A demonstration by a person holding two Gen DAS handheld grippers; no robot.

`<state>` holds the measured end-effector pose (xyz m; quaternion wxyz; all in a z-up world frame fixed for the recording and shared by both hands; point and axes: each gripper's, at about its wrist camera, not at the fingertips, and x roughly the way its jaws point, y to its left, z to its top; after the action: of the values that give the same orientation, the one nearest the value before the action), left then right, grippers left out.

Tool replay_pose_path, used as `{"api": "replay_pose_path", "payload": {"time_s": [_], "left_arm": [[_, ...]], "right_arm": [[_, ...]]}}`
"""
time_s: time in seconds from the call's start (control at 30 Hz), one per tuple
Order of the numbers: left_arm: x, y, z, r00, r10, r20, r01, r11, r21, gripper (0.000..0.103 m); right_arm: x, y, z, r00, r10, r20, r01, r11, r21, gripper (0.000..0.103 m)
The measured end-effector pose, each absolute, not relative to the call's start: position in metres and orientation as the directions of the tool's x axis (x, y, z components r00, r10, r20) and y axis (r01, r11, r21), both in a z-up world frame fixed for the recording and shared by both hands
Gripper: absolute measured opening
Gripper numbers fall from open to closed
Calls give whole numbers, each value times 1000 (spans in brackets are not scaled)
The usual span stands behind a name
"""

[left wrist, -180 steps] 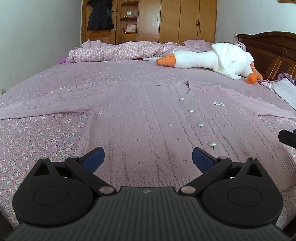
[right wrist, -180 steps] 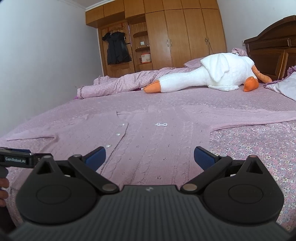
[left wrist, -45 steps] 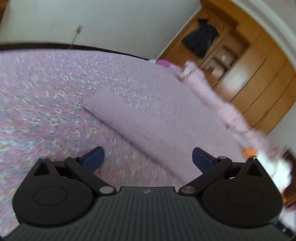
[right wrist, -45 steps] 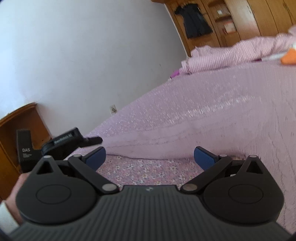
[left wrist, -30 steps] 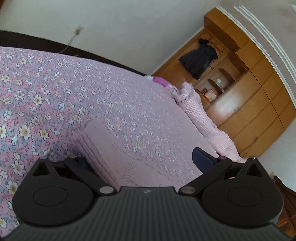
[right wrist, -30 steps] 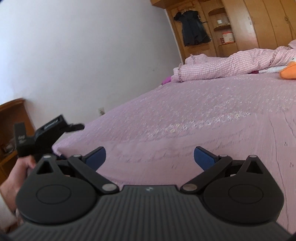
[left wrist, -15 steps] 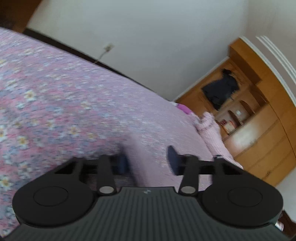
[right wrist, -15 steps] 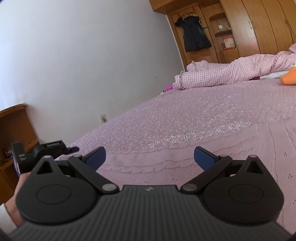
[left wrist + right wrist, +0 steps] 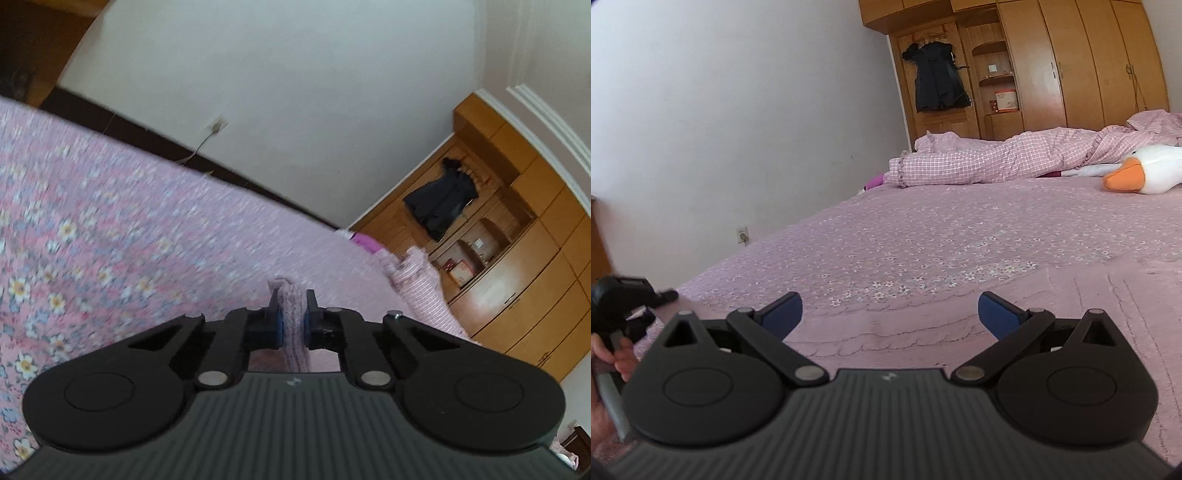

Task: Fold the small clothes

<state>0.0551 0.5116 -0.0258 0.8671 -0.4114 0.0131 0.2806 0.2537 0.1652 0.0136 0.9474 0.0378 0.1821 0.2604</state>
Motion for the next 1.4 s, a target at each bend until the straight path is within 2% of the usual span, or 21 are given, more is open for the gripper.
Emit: {"api": "replay_pose_path", "payload": {"time_s": [0.2, 0.37, 0.5, 0.77, 0.93, 1.1, 1.17, 1.4], "left_arm": [[71, 485, 18, 872, 457, -176, -448, 601, -661, 10], [90, 442, 54, 909, 394, -135, -389, 688, -613, 10], [113, 392, 72, 935, 326, -140, -346, 749, -566, 10], [163, 275, 86, 965, 191, -179, -253, 861, -441, 10], [180, 215, 90, 969, 156, -192, -220, 899, -379, 10], [199, 182, 98, 970, 140, -198, -199, 926, -320, 10], [202, 171, 103, 974, 110, -197, -175, 920, -350, 10], [212, 135, 115, 974, 94, -208, -159, 932, -326, 10]], "right_arm": [[260, 144, 17, 817, 469, -335, -438, 883, 169, 103], [268, 113, 25, 849, 413, -330, -375, 911, 173, 103], [273, 77, 33, 855, 393, -339, -332, 916, 225, 103], [274, 6, 47, 887, 300, -350, -255, 952, 171, 103], [274, -29, 54, 907, 255, -336, -214, 965, 154, 103], [272, -57, 64, 920, 227, -319, -189, 971, 146, 103], [270, -69, 67, 922, 224, -317, -183, 971, 154, 103], [266, -102, 67, 919, 212, -332, -175, 975, 137, 103]]}}
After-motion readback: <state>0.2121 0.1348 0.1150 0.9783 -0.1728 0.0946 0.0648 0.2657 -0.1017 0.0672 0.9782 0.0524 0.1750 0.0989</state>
